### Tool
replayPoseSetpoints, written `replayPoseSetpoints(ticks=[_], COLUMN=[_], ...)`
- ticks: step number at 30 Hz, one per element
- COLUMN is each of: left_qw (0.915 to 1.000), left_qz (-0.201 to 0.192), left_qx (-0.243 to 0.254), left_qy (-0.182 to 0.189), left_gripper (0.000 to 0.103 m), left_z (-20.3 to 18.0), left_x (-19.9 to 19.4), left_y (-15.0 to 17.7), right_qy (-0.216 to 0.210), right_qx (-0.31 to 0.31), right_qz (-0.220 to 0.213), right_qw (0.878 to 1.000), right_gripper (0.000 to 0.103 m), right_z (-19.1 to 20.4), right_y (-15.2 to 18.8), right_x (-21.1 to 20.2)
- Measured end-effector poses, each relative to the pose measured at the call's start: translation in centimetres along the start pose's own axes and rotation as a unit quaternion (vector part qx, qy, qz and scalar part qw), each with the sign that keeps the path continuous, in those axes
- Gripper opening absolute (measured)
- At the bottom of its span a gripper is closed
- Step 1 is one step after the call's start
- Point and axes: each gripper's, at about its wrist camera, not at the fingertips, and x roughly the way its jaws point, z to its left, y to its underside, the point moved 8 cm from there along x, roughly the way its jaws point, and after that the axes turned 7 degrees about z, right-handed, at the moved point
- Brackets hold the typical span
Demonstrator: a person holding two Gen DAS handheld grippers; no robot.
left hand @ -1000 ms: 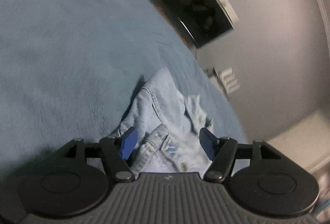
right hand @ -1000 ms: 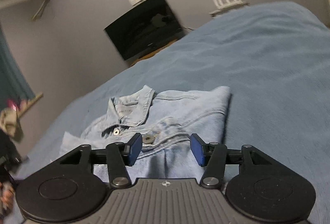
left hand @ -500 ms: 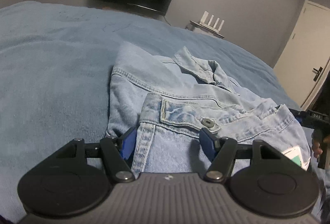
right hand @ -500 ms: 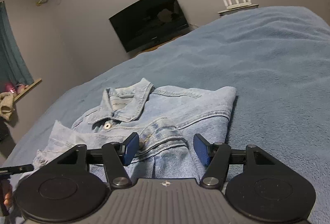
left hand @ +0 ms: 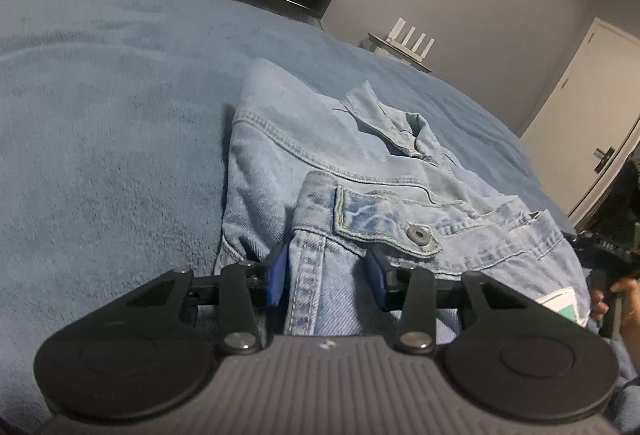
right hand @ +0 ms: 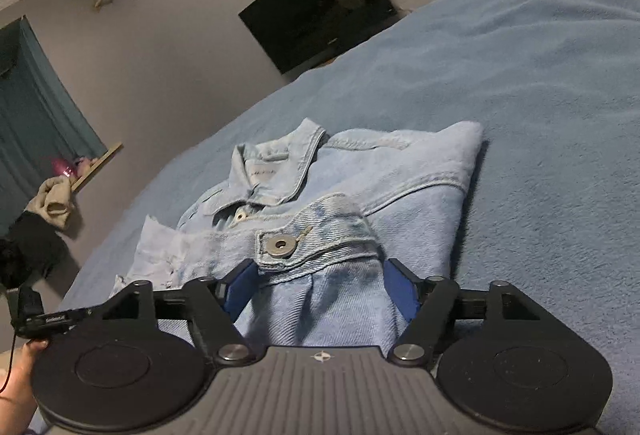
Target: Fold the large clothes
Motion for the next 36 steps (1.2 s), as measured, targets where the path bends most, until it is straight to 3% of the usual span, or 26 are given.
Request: replayPoseSetpoints(ticks=[5,9,13,16,20,23,26,29,36], left_qw=[0.9997,0.9967,0.9949,0.9933,0.9884,0.9905,0.9922,0.9945,0.9928], left_qz=[0.014,0.035,0.037,0.016,-0.017,-0.022,-0.025,-0.045,-0.116], left_qx=[-0.003,-0.008,-0.026,-0.054,-0.103,-0.086,-0.082,-0.064,-0.014], left_qy=[0.021,0.072,0.09,0.101,0.11,0.104,0.09,0.07,0.026], left_gripper=[0.039,0.039,0.039,0.04,0.04,0.039,0.023,0.013,0.009], left_z=[0.2,0.0,0.5,0.8,1.1,0.8,0.9,0.0,-3.4], left_x=[-0.4,-0.9,-0.6,0.0,1.2,1.1,0.7,-0.4,-3.1], left_y=[0.6,1.3,1.3,1.2,0.8,0.7,0.6,0.3,-2.3], right_qy=[0.0,-0.044,-0.08,-0.097,-0.128,-0.11,-0.09,-0.072,0.014], right_qx=[0.006,0.012,0.042,0.065,0.136,0.111,0.076,0.045,-0.047], right_qz=[0.041,0.082,0.083,0.064,-0.002,-0.001,-0.01,-0.025,-0.08], right_qw=[0.999,0.996,0.992,0.991,0.982,0.988,0.993,0.996,0.996], right_gripper=[0.072,0.071,0.071,0.07,0.067,0.063,0.053,0.028,0.018], right_z=[0.0,0.4,-0.3,-0.9,-2.0,-1.4,-0.5,0.7,6.0], right_y=[0.7,1.2,1.2,1.1,0.6,1.1,1.4,1.7,0.4], right_x=[-0.3,-1.3,-1.5,-0.8,0.2,1.2,0.8,-0.5,-3.7])
